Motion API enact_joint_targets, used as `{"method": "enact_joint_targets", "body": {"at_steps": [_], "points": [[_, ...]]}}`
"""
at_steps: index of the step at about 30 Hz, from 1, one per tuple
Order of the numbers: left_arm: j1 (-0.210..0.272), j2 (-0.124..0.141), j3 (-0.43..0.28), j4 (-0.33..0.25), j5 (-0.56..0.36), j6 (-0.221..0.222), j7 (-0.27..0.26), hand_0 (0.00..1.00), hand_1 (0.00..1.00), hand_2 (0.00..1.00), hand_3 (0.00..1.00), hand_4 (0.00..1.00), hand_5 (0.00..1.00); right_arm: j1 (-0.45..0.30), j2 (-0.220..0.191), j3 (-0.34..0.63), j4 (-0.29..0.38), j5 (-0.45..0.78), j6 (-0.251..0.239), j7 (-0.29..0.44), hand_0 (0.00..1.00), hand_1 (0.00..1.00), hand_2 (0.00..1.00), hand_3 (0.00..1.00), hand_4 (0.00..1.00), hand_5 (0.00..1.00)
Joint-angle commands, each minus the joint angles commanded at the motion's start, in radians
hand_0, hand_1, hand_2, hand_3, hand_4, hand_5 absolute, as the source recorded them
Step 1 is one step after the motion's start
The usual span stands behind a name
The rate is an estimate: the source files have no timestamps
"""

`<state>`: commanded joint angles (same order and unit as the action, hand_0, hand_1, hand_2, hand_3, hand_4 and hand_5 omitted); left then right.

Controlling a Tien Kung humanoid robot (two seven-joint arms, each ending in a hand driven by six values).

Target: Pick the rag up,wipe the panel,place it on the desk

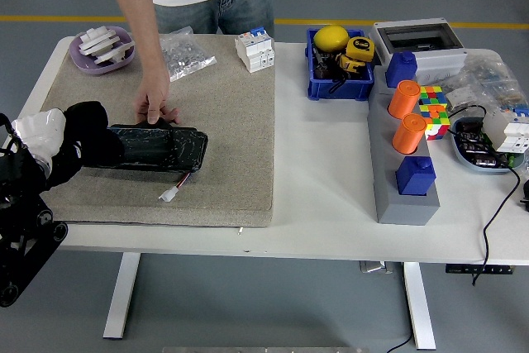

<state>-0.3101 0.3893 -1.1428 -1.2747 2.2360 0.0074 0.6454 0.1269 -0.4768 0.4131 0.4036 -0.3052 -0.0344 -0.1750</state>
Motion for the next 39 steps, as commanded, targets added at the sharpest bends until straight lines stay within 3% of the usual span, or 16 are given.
{"method": "enact_joint_targets", "body": {"at_steps": [6, 12, 13, 18, 19, 24, 25, 30, 31, 36, 37, 39], "points": [[-0.005, 0.003, -0.038, 0.032, 0.000, 0.017, -0.002, 0.244, 0.236, 0.553, 0.546, 0.295, 0.002, 0.002, 0.000, 0.009, 0.008, -0.016, -0.003, -0.001, 0.737, 0.552, 0.663, 0.627, 0.998, 0.613], [-0.024, 0.018, -0.033, 0.064, -0.023, 0.036, -0.019, 0.244, 0.238, 0.552, 0.544, 0.292, 0.002, 0.006, 0.002, 0.002, 0.010, -0.018, -0.003, -0.001, 0.737, 0.552, 0.663, 0.627, 0.998, 0.613], [-0.027, 0.019, -0.031, 0.070, -0.023, 0.038, -0.023, 0.316, 0.348, 0.555, 0.552, 0.303, 0.002, 0.007, 0.002, 0.000, 0.011, -0.018, -0.003, -0.002, 0.738, 0.552, 0.663, 0.627, 0.998, 0.613], [-0.034, 0.022, -0.029, 0.106, -0.034, 0.050, -0.057, 0.316, 0.348, 0.555, 0.552, 0.303, 0.002, 0.008, 0.001, -0.002, 0.010, -0.018, -0.002, -0.003, 0.738, 0.552, 0.663, 0.627, 0.998, 0.613], [-0.035, 0.025, -0.031, 0.120, -0.040, 0.062, -0.075, 0.379, 0.480, 0.573, 0.568, 0.402, 0.002, 0.008, 0.000, -0.001, 0.010, -0.018, -0.002, -0.004, 0.738, 0.552, 0.663, 0.627, 0.998, 0.613], [-0.042, 0.033, -0.029, 0.166, -0.048, 0.097, -0.139, 0.379, 0.480, 0.573, 0.568, 0.402, 0.002, 0.007, 0.003, 0.002, 0.009, -0.017, -0.001, -0.004, 0.738, 0.552, 0.663, 0.627, 0.998, 0.613], [-0.042, 0.035, -0.029, 0.173, -0.047, 0.101, -0.148, 0.455, 0.517, 0.580, 0.563, 0.587, 0.013, 0.007, 0.004, 0.001, 0.009, -0.016, -0.001, -0.004, 0.738, 0.552, 0.663, 0.627, 0.998, 0.613], [-0.044, 0.038, -0.027, 0.178, -0.057, 0.107, -0.168, 0.455, 0.517, 0.580, 0.563, 0.587, 0.013, 0.009, 0.006, 0.005, 0.010, -0.016, -0.001, -0.003, 0.738, 0.552, 0.663, 0.627, 0.998, 0.613], [-0.047, 0.039, -0.023, 0.182, -0.062, 0.107, -0.171, 0.530, 0.621, 0.615, 0.576, 0.694, 0.038, 0.010, 0.006, 0.005, 0.010, -0.016, -0.001, -0.003, 0.738, 0.553, 0.663, 0.627, 0.998, 0.613], [-0.051, 0.040, -0.007, 0.195, -0.078, 0.099, -0.175, 0.530, 0.621, 0.615, 0.576, 0.694, 0.038, 0.012, 0.007, 0.006, 0.010, -0.017, -0.002, -0.003, 0.738, 0.553, 0.663, 0.627, 0.998, 0.613], [-0.051, 0.040, -0.005, 0.196, -0.077, 0.098, -0.176, 0.583, 0.696, 0.655, 0.592, 0.734, 0.041, 0.012, 0.008, 0.006, 0.010, -0.017, -0.002, -0.003, 0.738, 0.552, 0.663, 0.628, 0.998, 0.613], [-0.051, 0.040, -0.004, 0.198, -0.071, 0.096, -0.175, 0.583, 0.696, 0.655, 0.592, 0.734, 0.041, 0.012, 0.008, 0.005, 0.009, -0.017, -0.001, -0.003, 0.738, 0.552, 0.663, 0.628, 0.998, 0.613]]}}
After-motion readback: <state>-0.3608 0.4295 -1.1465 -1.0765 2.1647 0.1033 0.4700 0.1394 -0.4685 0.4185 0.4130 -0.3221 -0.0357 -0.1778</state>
